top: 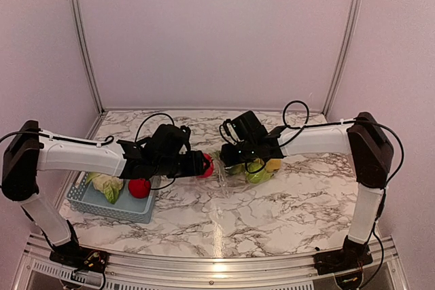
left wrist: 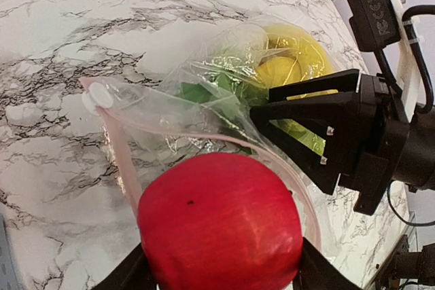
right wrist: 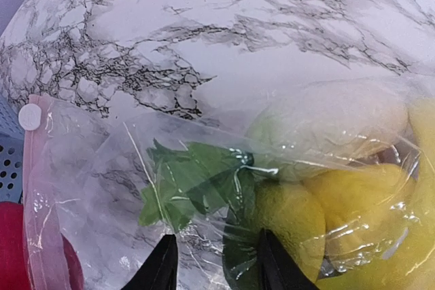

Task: Open the zip-top bag and remove the fake food
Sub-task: Pick up the fake fruit from the zipper food storage bag, then place the fake fruit in the bin.

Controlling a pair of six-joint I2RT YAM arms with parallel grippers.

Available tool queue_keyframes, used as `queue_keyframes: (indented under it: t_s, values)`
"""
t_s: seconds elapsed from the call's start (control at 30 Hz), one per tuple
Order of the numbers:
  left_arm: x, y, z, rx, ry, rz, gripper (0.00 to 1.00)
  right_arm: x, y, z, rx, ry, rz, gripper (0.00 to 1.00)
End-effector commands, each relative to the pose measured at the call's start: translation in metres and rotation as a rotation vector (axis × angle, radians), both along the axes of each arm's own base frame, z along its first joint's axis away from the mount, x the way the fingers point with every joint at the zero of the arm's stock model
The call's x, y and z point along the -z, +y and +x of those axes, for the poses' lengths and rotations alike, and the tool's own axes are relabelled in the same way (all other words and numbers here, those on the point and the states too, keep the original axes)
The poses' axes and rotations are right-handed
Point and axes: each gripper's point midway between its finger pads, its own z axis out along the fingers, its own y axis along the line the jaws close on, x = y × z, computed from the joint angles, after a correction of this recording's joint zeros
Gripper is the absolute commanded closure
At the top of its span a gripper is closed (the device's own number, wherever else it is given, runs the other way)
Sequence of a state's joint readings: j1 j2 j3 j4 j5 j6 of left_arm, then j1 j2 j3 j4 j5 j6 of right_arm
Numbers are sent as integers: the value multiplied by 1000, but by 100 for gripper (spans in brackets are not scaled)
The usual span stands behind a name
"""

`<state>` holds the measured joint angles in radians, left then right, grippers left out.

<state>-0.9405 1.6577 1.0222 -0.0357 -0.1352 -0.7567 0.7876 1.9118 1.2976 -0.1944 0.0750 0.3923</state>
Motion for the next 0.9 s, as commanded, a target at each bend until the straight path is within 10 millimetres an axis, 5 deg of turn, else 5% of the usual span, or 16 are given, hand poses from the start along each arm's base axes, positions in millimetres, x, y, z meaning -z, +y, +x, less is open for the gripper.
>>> queue_keyframes:
  t_s: [0.0,0.37,0.63,0.87]
  values:
    - [-8,22,-15,-17,19,19,52,4,-14,-6,19,41,-25,62]
    - [-31,116,-37,-259,-26,70,51,-20,-10,-5,9,0,20,61]
    - [-18,197,-47,-530,-10,83,51,-44,-7,-5,-2,-36,63,61]
    - [-1,238,-56,-671,40,58,51,-63,-8,-6,-2,-67,83,61]
